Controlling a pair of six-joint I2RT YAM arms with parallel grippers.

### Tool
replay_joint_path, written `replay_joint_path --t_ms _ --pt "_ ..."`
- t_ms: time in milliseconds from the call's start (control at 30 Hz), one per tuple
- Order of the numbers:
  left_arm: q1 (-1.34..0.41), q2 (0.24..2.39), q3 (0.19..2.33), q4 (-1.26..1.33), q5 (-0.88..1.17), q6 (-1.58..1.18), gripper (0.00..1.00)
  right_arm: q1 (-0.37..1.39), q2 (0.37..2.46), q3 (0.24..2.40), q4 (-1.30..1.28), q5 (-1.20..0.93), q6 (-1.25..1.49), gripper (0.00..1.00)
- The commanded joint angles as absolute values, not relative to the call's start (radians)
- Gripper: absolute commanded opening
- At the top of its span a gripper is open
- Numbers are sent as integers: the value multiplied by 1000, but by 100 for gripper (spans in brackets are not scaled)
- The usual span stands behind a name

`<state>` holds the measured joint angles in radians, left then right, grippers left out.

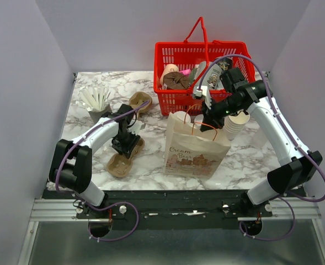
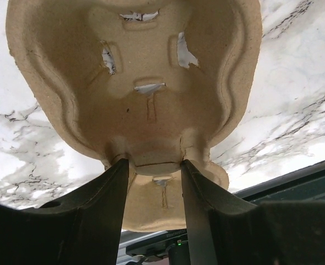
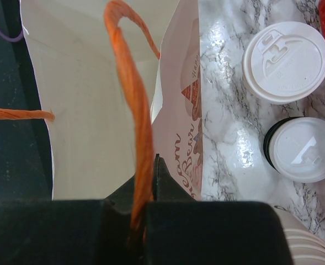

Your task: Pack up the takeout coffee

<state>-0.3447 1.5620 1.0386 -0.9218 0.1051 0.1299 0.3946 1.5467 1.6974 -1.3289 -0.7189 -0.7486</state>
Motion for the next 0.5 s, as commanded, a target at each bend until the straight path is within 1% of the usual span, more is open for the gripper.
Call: replay_joint_path --t_ms 0,133,267,300,367,433,467 --pt "-351 1575 1048 -923 83 129 51 400 1569 1707 -1402 -706 -747 0" --pt "-359 1577 1045 -920 92 129 50 400 1569 1707 -1402 -706 -746 0" --pt "-365 1580 1045 -920 98 129 45 400 1572 1709 -1402 -706 -747 1" --pt "-364 1580 1048 -925 100 130 40 400 1571 1709 -1401 -704 -747 1" --pt "-365 1575 1049 -928 103 133 35 400 1569 1710 -1401 -704 -746 1" --pt "-365 1566 1057 -943 100 146 24 400 1566 1712 -1402 -700 -747 1" --pt "-364 1563 1058 -951 95 153 21 400 1562 1713 -1404 -696 -747 0"
